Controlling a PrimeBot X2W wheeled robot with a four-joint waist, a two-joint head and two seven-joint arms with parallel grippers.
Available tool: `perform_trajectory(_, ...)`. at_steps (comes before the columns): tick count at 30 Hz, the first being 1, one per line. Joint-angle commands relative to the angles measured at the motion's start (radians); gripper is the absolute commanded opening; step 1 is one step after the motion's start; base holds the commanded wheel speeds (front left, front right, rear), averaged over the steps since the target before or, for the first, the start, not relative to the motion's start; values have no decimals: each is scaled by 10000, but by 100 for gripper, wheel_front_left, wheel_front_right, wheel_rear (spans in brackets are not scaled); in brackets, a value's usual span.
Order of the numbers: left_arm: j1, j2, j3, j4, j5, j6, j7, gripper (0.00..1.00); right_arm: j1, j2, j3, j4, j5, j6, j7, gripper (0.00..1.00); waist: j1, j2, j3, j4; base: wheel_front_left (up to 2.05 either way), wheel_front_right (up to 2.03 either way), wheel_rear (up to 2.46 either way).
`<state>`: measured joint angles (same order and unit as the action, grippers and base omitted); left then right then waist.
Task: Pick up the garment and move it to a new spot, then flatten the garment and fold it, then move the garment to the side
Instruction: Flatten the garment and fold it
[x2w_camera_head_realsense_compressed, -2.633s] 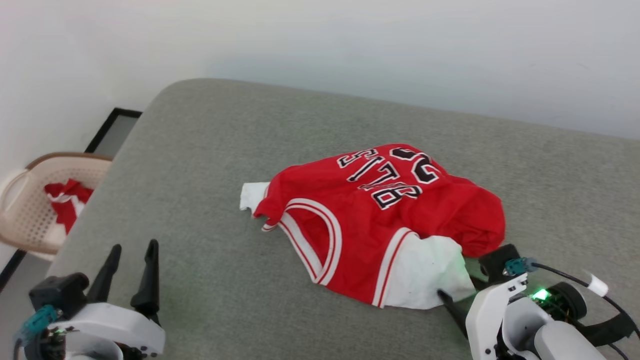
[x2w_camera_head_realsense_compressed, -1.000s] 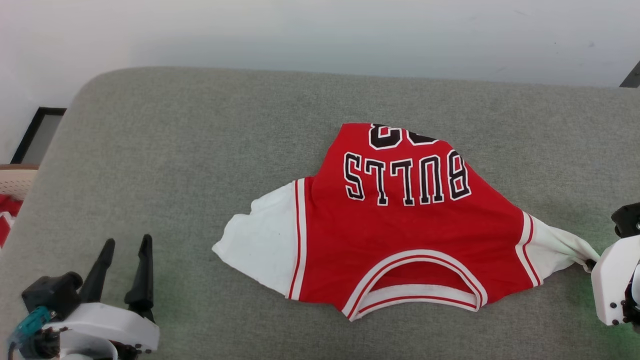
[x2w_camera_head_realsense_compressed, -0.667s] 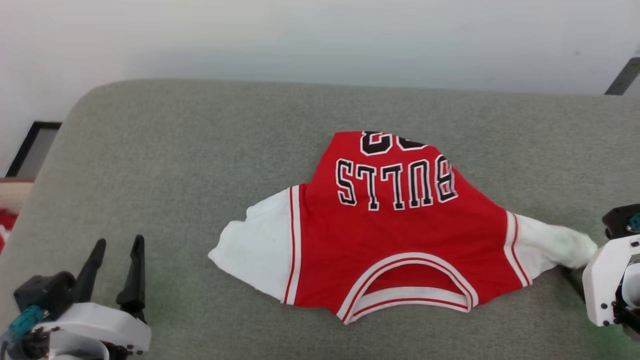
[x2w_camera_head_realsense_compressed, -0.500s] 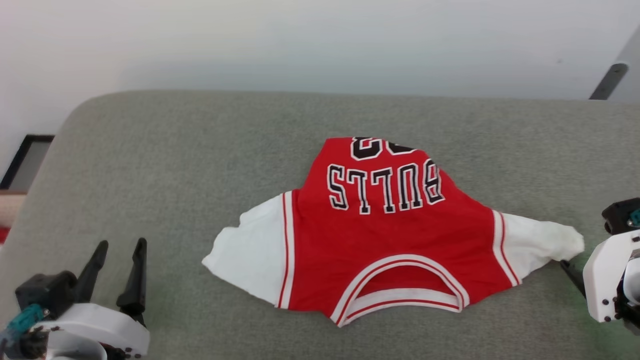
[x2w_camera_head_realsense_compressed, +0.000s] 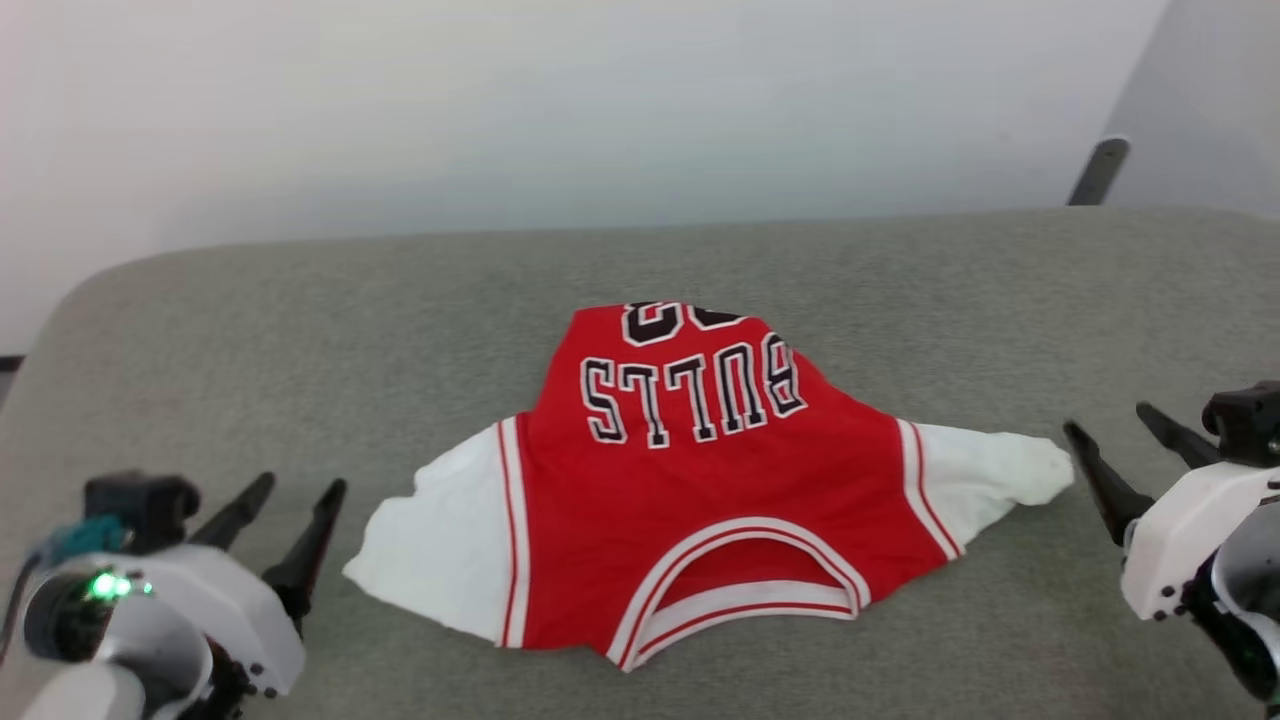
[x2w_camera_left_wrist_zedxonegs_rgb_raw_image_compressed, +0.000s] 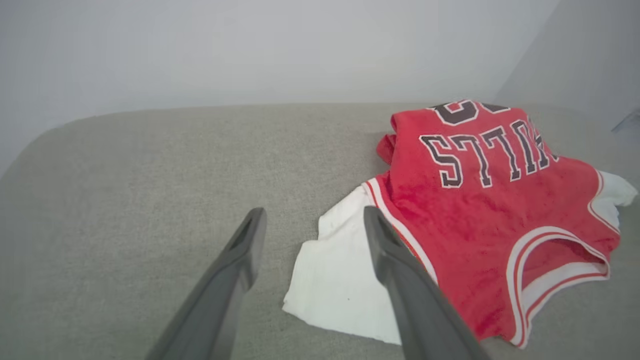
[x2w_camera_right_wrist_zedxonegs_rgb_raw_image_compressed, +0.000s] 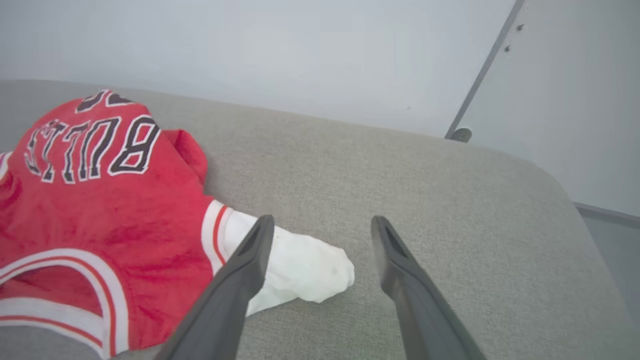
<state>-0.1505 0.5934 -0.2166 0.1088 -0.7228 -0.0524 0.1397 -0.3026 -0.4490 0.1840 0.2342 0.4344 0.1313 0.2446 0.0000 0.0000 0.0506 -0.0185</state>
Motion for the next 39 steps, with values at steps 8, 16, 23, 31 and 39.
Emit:
perform_trajectory(8, -1090, 411, -717, 549, -964, -90, 3252, 100, 449, 1272, -1041, -850, -1256, -10, -1680, 100, 0, 0, 198, -797, 0, 0, 0)
perform_trajectory(16, -1746, 679, -1330, 1400, -774, 7, 4724, 100, 748, 2060, -1661, -1312, -1777, -10, -2061, 100, 0, 0, 663, -1151, 0, 0, 0)
perform_trajectory(23, -2100, 725, -1642, 2392, -725, 205, 5607, 100, 899, 2350, -1850, -1552, -1885, -10, -2001, 100, 0, 0, 1114, -1364, 0, 0, 0)
perform_trajectory(31, -2262, 722, -1841, 3274, -557, 465, 5907, 100, 882, 2443, -1972, -1644, -1927, -10, -1941, 100, 0, 0, 1342, -1336, 0, 0, 0)
perform_trajectory(39, -2047, 510, -1824, 3697, -1037, 884, 6750, 100, 706, 2371, -1943, -1699, -1906, -10, -1734, 100, 0, 0, 1448, -1170, 0, 0, 0)
